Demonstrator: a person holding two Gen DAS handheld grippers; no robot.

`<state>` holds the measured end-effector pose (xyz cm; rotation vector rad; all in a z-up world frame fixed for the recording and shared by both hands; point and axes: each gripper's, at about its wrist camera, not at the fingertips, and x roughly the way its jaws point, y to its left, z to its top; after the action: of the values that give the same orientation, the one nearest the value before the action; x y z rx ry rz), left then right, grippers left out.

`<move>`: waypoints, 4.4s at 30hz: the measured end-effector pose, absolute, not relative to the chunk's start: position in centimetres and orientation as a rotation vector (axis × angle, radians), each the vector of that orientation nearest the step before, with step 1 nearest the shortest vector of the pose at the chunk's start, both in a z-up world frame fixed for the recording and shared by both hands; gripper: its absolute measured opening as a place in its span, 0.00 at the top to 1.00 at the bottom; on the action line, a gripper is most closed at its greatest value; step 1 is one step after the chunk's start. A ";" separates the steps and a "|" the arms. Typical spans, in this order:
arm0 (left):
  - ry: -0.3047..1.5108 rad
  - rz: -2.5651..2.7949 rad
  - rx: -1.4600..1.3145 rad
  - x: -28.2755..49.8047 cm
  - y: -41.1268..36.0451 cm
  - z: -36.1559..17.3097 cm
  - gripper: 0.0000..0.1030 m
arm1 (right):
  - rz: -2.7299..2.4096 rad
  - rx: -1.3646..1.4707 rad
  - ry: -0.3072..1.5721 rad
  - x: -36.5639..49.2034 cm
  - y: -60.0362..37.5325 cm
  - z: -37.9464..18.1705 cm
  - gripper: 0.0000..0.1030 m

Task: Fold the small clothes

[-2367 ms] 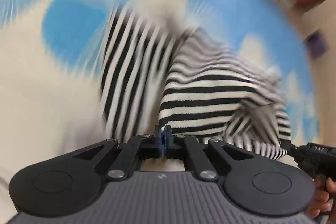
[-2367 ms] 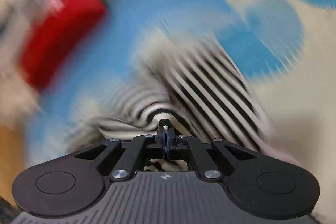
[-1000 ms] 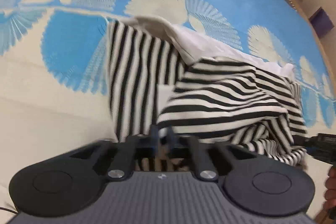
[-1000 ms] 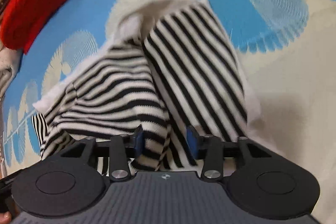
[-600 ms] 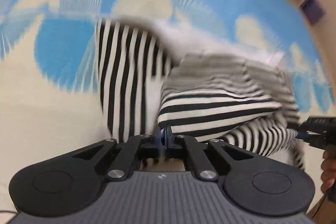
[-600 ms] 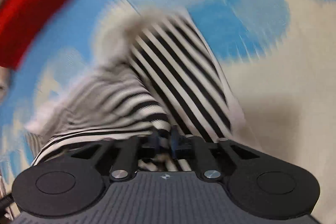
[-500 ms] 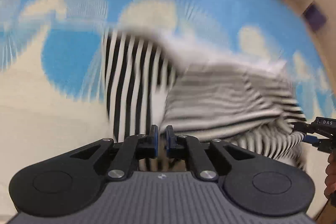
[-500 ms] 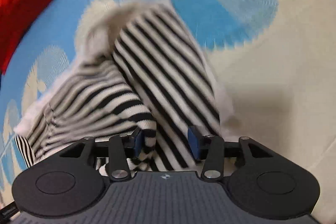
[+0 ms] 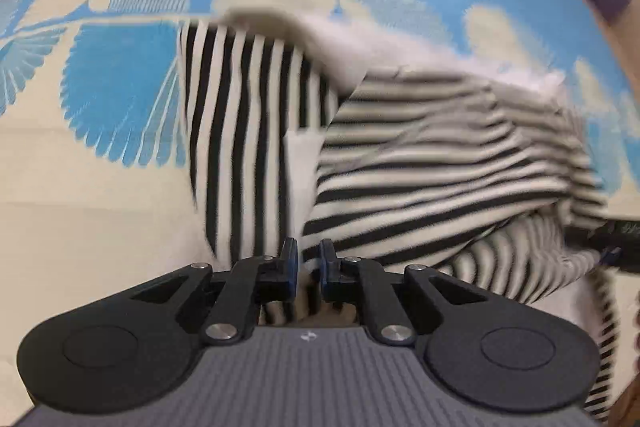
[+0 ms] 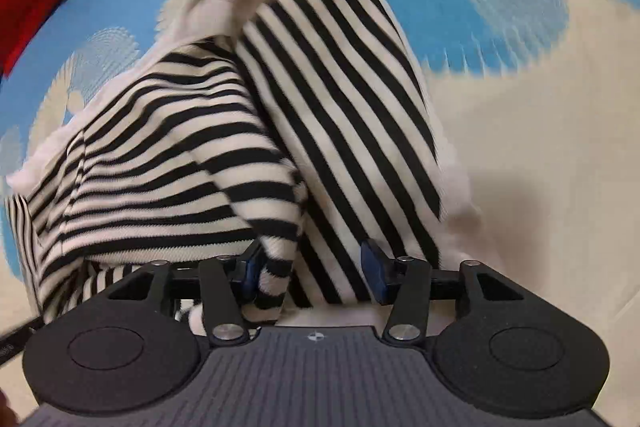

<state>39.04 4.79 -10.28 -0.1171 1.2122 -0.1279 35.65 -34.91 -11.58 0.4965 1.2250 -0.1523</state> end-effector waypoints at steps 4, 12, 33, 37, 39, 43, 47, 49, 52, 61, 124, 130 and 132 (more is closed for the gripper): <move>1.086 -0.245 -0.195 38.6 4.8 -6.7 0.90 | -0.037 0.530 1.063 34.8 -34.3 -7.6 0.51; 1.298 -0.176 -0.059 38.5 3.1 -11.8 0.91 | -0.147 0.545 1.235 34.7 -35.3 -11.7 0.48; 0.967 -0.145 -0.223 11.7 10.1 -2.0 0.50 | -0.091 0.481 0.791 6.2 -39.7 -1.3 0.47; 1.108 -0.053 -0.237 10.0 9.6 -7.3 0.47 | -0.120 0.603 0.937 5.0 -40.8 -7.5 0.47; 1.139 -0.074 -0.304 10.5 9.9 -8.4 0.41 | -0.165 0.610 1.003 5.1 -41.0 -9.3 0.47; 1.096 -0.047 -0.276 11.2 9.0 -8.4 0.17 | -0.149 0.605 1.048 5.8 -40.3 -10.4 0.46; 1.133 -0.016 -0.301 12.2 8.7 -9.6 0.17 | -0.180 0.554 1.108 6.7 -39.5 -11.6 0.45; 1.139 0.013 -0.266 12.7 7.9 -10.3 0.17 | -0.192 0.538 1.126 7.1 -39.3 -12.1 0.45; 1.165 0.041 -0.161 12.9 7.0 -11.5 0.17 | -0.190 0.498 1.139 7.2 -38.8 -12.4 0.45; 1.219 0.018 -0.227 11.4 10.6 -11.6 0.84 | -0.163 0.493 1.111 5.5 -38.6 -11.2 0.88; 0.959 -0.318 -0.415 -0.4 15.8 8.5 0.92 | 0.014 0.672 0.735 -10.1 -40.3 7.7 0.91; 0.992 -0.284 -0.464 5.7 16.2 6.6 0.92 | 0.008 0.681 0.782 -4.3 -40.6 6.6 0.91; 0.999 -0.269 -0.467 10.1 16.2 4.7 0.92 | 0.010 0.657 0.813 0.3 -40.6 5.4 0.91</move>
<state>10.09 16.19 4.74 -0.4674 0.9994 -0.2689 0.32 -40.62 5.42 0.6567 0.8127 0.0102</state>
